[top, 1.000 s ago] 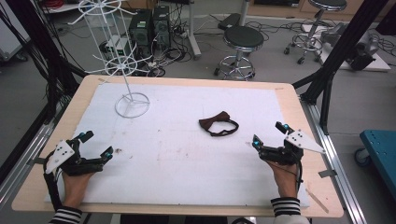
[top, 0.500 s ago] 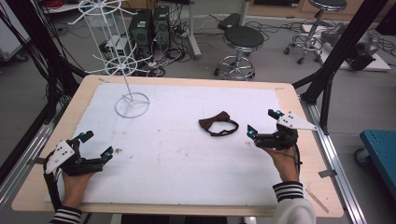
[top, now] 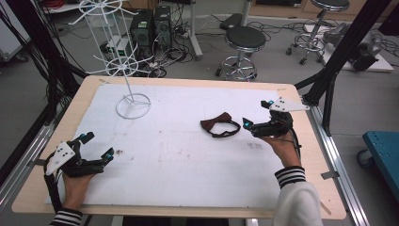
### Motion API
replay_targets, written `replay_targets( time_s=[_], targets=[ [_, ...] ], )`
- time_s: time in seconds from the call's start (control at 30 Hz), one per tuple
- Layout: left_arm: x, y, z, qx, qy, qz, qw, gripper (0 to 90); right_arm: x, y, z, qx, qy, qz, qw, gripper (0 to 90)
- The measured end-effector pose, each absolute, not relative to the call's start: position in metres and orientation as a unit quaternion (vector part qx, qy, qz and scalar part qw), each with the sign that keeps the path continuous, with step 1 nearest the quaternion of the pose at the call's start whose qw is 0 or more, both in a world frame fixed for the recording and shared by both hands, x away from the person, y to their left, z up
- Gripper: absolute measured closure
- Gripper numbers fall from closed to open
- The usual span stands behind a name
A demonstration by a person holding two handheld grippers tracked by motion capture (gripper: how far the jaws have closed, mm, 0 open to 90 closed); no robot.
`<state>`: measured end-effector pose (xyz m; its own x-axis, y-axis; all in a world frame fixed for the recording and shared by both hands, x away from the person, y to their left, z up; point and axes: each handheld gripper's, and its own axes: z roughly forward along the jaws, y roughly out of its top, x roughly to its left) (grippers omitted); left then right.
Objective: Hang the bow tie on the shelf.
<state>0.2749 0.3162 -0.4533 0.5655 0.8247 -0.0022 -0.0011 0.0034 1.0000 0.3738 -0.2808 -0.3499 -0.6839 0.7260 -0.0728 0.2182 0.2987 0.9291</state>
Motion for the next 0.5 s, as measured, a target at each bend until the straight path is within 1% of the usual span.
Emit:
replay_targets(
  time_s=[0.33,0.5],
  targets=[
    [0.275,0.317,-0.453,0.624,0.330,0.330,0.627,1.7,0.407,-0.266,-0.347,0.285,0.808,0.469,0.216,0.7],
    [0.275,0.317,-0.453,0.624,0.330,0.329,0.627,1.7,0.423,-0.259,-0.349,0.269,0.817,0.463,0.213,0.7]
  ],
)
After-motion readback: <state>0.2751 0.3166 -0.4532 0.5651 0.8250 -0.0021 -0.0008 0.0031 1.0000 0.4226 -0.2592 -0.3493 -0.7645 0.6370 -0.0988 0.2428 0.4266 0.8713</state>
